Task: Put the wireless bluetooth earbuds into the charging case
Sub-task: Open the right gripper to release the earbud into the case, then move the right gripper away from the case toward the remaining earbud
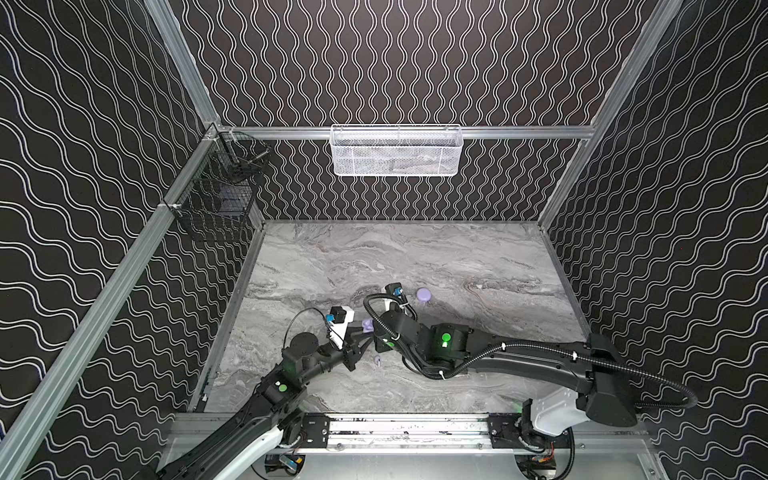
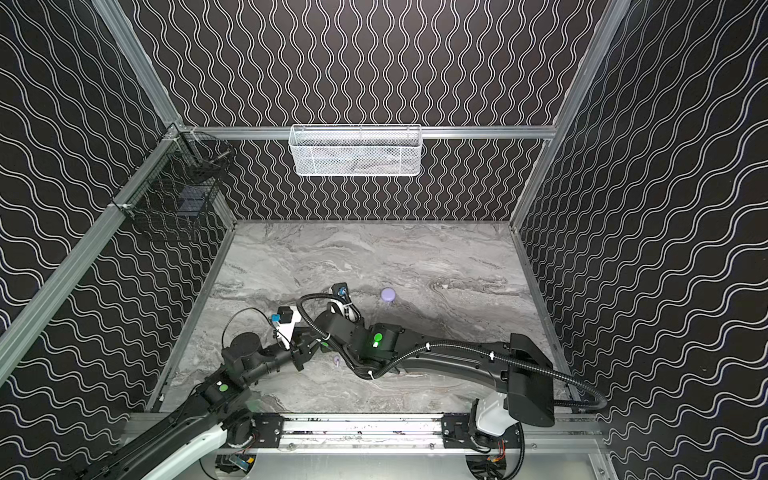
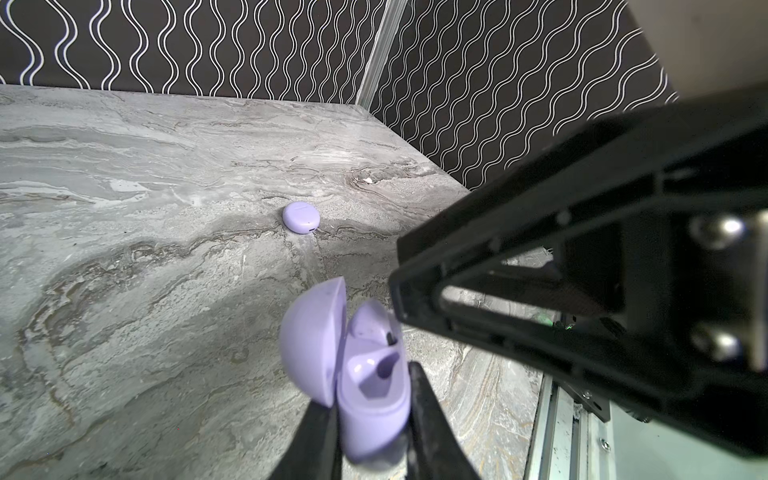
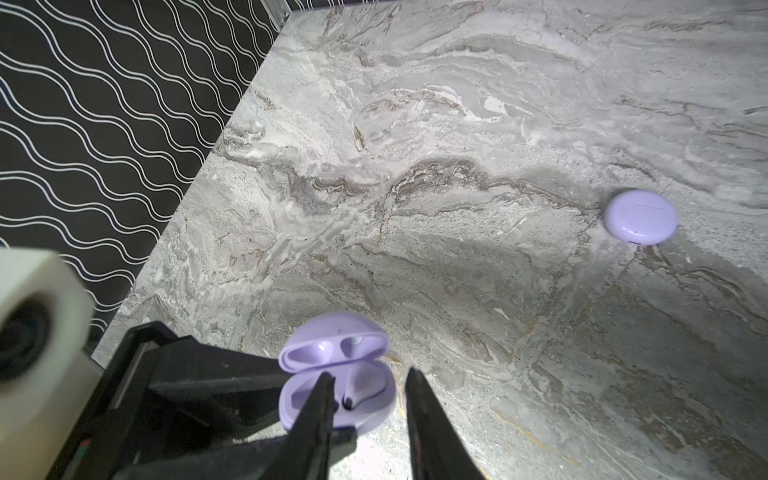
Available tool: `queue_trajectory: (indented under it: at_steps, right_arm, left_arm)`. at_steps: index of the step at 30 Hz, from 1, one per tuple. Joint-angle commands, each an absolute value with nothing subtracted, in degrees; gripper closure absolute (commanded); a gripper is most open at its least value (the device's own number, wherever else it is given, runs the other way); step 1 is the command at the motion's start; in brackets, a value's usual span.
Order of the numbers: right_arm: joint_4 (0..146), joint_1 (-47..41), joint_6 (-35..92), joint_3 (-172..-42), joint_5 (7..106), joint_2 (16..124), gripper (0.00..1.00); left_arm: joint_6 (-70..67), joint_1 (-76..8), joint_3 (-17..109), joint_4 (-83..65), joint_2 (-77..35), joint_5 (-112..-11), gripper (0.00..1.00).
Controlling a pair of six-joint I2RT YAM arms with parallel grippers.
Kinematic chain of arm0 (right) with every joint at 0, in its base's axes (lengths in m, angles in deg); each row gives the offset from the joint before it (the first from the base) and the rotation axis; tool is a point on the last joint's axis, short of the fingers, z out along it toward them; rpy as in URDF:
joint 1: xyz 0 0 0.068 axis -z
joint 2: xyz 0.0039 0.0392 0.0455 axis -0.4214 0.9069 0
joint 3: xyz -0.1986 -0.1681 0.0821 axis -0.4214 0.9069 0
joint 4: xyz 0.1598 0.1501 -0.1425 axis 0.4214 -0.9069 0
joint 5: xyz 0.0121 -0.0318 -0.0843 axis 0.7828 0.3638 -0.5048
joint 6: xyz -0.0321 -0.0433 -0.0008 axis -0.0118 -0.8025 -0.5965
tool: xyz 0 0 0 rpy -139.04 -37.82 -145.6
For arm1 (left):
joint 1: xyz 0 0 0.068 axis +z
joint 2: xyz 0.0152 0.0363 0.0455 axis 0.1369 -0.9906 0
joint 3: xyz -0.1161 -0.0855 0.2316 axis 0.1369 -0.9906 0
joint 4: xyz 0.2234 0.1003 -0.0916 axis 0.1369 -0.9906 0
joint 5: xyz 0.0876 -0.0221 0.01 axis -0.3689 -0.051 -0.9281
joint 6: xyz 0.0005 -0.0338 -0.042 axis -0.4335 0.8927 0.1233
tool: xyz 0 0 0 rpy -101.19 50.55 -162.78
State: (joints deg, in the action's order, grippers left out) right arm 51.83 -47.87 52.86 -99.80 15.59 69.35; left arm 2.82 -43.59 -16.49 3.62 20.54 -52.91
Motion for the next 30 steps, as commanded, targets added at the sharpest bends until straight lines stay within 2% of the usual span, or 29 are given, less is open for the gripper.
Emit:
queue_trajectory:
  at_steps: [1,14,30]
  right_arm:
    - [50.79,-47.66,54.11,-98.92,13.42,67.82,0.65]
    - [46.50,-47.20,59.03,-94.94,14.87,67.06,0.60]
    - [52.57,-47.75,59.97,-89.56,25.25,73.30,0.52]
  left_arm:
    - [2.53,-43.45,-16.41,4.91,20.69,-53.26,0.84]
    - [2.09,-43.45,-16.23,1.42,23.38,-56.66,0.85]
    - [1.90,-43.46,-15.70,-3.27,25.63,-61.94,0.86]
